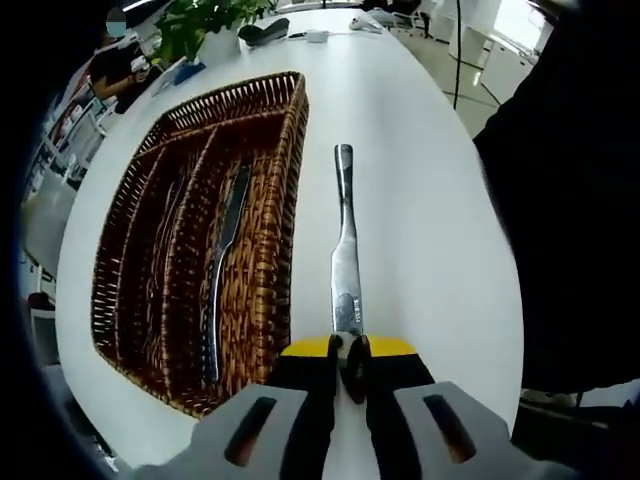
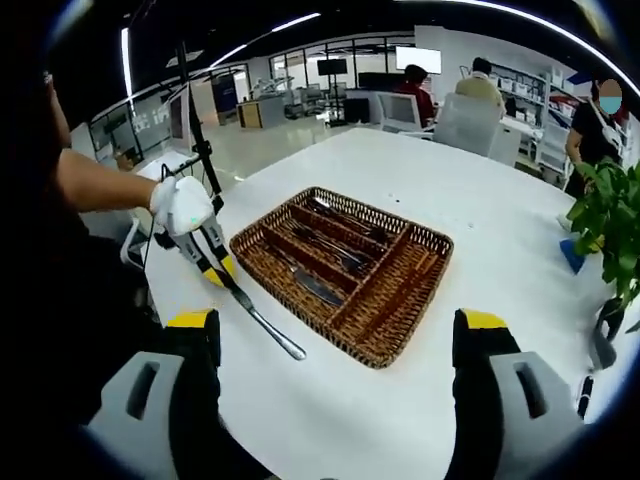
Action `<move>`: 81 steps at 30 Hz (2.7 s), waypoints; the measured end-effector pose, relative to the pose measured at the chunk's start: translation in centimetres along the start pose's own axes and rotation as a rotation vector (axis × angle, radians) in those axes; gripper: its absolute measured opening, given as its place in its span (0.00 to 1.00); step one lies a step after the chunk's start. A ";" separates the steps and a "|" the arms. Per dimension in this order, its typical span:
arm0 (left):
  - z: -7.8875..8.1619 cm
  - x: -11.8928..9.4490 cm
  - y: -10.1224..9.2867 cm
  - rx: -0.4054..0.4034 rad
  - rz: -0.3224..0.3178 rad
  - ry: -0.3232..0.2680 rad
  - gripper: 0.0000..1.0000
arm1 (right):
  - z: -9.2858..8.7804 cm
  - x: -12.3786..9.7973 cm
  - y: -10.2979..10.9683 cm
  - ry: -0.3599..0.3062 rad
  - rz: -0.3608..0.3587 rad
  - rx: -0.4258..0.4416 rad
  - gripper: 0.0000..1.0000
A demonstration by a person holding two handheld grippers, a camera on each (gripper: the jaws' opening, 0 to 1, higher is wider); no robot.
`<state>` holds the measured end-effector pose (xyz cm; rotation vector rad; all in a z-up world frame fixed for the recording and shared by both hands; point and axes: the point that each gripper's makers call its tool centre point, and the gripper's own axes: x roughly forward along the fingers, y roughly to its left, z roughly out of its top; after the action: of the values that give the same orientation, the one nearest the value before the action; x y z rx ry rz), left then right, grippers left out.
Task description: Arrange the knives, forks, and spoons in their matching storage slots by inserting each utensil handle-first until every utensil is classified and aligned in the correct compartment
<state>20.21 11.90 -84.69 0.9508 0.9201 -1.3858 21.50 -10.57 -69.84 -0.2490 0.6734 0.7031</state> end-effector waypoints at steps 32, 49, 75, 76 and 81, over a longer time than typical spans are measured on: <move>0.5 -2.3 -0.7 0.049 0.000 0.038 0.08 | -6.6 9.6 8.2 0.115 0.308 -0.258 0.63; 1.2 -2.6 -1.1 0.000 -0.024 0.006 0.00 | -9.2 15.7 10.8 0.096 0.266 -0.447 0.38; -1.2 2.1 -3.3 -0.208 0.015 -0.071 0.19 | -10.5 17.2 9.8 0.181 0.299 -0.423 0.13; -0.9 2.1 -3.0 -0.191 0.022 -0.092 0.21 | -10.4 17.0 10.1 0.164 0.322 -0.422 0.13; -2.7 2.0 -1.3 -0.121 0.103 -0.041 0.30 | -10.1 17.0 10.1 0.160 0.320 -0.426 0.12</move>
<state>19.02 13.76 -87.52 0.8632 0.9018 -1.2439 19.45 1.36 -88.40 -0.6026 0.7186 1.1425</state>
